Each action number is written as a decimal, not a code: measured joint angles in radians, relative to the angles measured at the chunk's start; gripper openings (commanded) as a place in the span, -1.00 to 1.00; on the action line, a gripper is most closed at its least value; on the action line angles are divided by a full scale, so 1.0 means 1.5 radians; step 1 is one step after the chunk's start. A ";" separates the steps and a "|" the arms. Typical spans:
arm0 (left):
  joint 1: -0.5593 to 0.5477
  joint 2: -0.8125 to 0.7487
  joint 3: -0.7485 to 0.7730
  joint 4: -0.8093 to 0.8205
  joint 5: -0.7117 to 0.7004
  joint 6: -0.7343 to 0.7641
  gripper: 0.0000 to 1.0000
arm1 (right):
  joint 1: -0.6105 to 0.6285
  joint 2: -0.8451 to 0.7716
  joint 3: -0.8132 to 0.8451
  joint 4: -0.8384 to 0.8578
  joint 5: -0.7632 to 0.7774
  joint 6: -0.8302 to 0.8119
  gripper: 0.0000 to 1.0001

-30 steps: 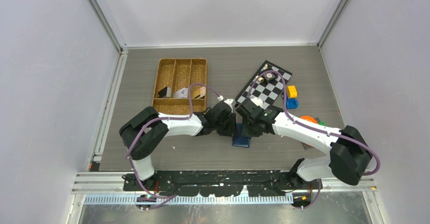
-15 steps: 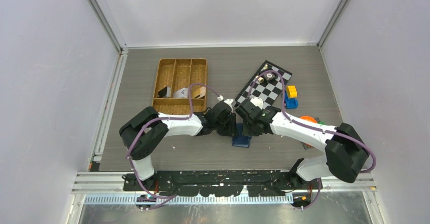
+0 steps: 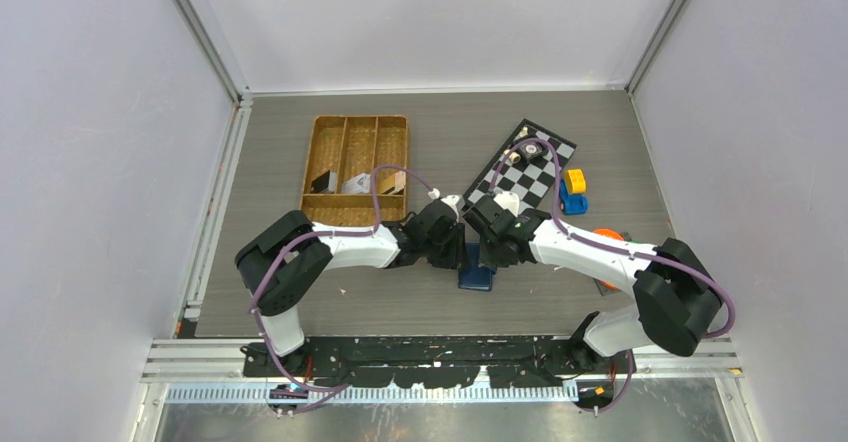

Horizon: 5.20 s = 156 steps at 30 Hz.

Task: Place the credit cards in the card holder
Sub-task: Close the card holder at the center of the board.

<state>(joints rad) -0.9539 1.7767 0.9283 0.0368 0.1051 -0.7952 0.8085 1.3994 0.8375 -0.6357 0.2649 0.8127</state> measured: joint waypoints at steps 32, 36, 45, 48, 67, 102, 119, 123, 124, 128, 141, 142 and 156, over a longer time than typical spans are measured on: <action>0.000 0.004 0.000 0.009 0.009 -0.006 -0.69 | -0.001 -0.022 -0.045 0.061 -0.040 -0.019 -0.99; 0.000 0.004 0.000 0.009 0.009 -0.006 -0.69 | -0.001 -0.022 -0.046 0.066 -0.040 -0.019 -0.99; 0.000 0.004 0.000 0.009 0.009 -0.006 -0.70 | -0.001 -0.022 -0.046 0.073 -0.037 -0.023 -0.99; 0.000 0.004 0.000 0.009 0.009 -0.006 -0.70 | -0.003 -0.022 -0.046 0.076 -0.037 -0.026 -0.99; 0.001 0.005 0.001 0.009 0.012 -0.006 -0.71 | -0.007 -0.012 -0.053 0.099 -0.038 -0.032 -0.99; 0.004 0.006 0.001 0.009 0.016 -0.006 -0.72 | -0.047 0.027 -0.038 0.090 -0.098 -0.031 -0.99; 0.004 0.006 0.001 0.009 0.016 -0.006 -0.72 | -0.062 0.079 0.007 0.041 -0.126 -0.028 -0.99; 0.004 0.006 0.001 0.009 0.016 -0.006 -0.72 | -0.063 0.087 0.014 0.032 -0.128 -0.027 -0.99; 0.004 0.006 0.001 0.009 0.016 -0.006 -0.72 | -0.063 0.090 0.015 0.030 -0.128 -0.027 -0.99; 0.004 0.006 0.001 0.009 0.016 -0.006 -0.72 | -0.065 0.097 0.019 0.024 -0.132 -0.026 -0.99; 0.005 0.006 0.001 0.007 0.018 -0.006 -0.72 | -0.068 0.133 0.033 0.039 -0.163 -0.009 -0.99; 0.006 0.006 0.001 0.007 0.018 -0.006 -0.71 | -0.068 0.133 0.033 0.039 -0.163 -0.008 -0.99; 0.000 -0.013 0.014 -0.053 -0.006 0.027 0.03 | -0.065 0.046 0.007 0.057 -0.144 -0.023 -0.37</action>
<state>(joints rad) -0.9539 1.7573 0.9493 -0.0433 0.0959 -0.7551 0.7116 1.4681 0.8482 -0.5503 0.0483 0.7788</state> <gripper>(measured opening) 0.407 0.226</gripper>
